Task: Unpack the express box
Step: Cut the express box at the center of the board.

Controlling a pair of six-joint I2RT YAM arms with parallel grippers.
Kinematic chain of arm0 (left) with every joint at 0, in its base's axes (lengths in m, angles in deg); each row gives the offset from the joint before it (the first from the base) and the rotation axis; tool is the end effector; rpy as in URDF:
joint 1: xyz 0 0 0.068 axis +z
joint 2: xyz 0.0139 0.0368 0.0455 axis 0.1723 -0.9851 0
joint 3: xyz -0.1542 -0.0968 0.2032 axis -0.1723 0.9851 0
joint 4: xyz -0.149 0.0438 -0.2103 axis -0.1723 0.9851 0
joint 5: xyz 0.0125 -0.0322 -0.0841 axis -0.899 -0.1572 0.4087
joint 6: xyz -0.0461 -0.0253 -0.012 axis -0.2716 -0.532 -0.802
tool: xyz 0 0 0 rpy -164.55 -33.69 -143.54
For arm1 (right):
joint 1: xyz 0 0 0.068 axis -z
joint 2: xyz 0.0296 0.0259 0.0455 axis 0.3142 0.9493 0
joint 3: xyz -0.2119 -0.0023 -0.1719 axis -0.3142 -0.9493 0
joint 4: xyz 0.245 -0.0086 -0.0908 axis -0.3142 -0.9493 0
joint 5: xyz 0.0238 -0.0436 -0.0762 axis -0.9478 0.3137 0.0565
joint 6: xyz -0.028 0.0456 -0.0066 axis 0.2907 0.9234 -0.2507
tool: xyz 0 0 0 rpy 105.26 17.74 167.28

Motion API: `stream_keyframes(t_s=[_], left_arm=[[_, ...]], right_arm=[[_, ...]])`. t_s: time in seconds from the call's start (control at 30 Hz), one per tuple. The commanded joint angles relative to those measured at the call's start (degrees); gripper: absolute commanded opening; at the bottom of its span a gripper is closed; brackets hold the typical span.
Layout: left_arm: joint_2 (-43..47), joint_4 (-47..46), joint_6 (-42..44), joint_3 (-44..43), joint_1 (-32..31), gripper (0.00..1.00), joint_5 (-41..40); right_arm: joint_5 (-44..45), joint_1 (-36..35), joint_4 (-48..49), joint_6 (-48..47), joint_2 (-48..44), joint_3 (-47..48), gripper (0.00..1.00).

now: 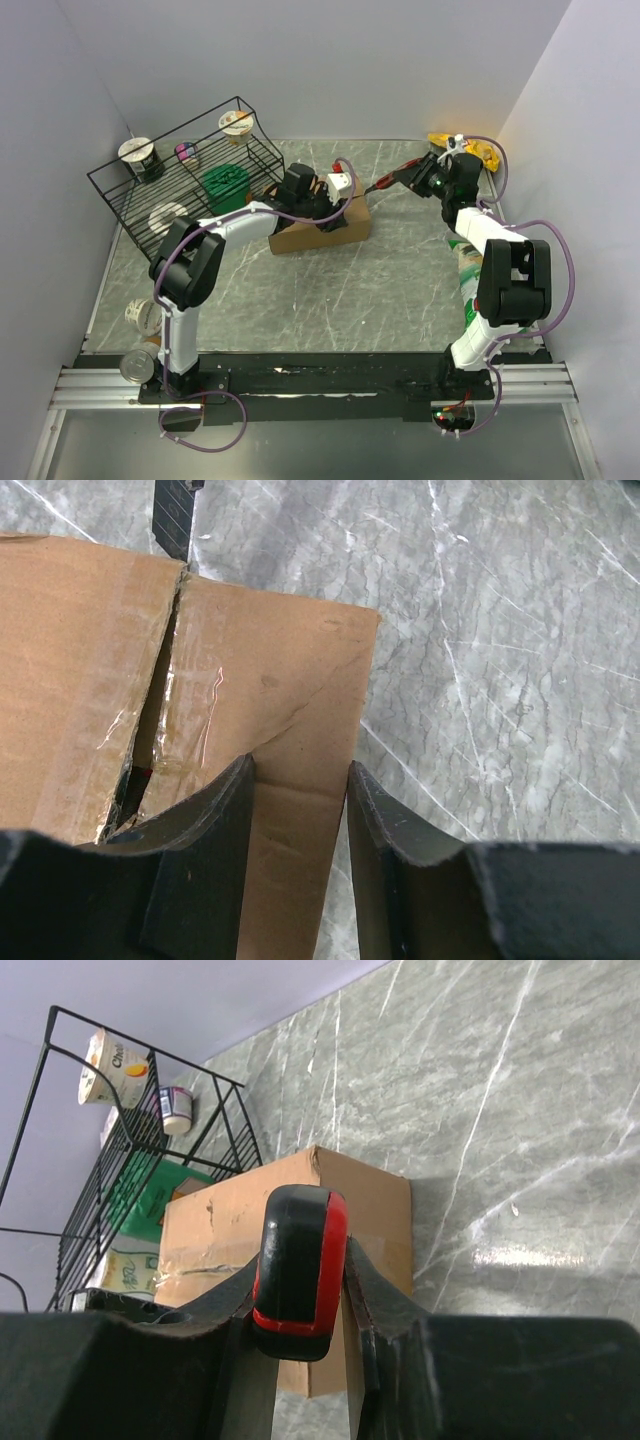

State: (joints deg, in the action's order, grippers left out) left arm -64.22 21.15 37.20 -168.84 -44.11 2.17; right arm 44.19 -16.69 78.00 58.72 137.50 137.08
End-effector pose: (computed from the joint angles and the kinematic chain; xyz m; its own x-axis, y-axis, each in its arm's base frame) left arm 0.3689 -0.2726 0.2187 -0.2339 0.3781 -0.8957 0.9162 0.3940 -0.0729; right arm 0.3872 0.0076 0.2550 -0.5017 0.5291 -0.6843 -0.2171 0.6888 0.6917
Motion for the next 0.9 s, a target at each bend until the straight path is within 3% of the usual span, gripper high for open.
stream_keyframes(t_s=[0.0, 0.33, 0.7, 0.87], left_arm=[[-2.53, 4.44, -3.81, -1.94, 1.32, 0.41, -1.76], [-5.43, 2.86, -7.33, -4.92, 2.20, 0.38, -2.73], [-5.87, 2.94, -7.07, -5.28, 2.99, 0.39, -2.55], [-5.61, 3.21, -6.54, -5.01, 3.43, 0.40, -2.03]], right_arm=[[-2.21, -1.19, -2.38, 1.28, -3.01, -0.69, 0.00], [-5.38, -1.36, -12.31, -1.70, -8.99, -6.14, 0.00], [-12.32, -1.02, -22.68, -9.51, -13.12, -6.06, 0.00], [-15.05, 2.06, -33.74, -15.23, -16.28, -4.13, 0.00]])
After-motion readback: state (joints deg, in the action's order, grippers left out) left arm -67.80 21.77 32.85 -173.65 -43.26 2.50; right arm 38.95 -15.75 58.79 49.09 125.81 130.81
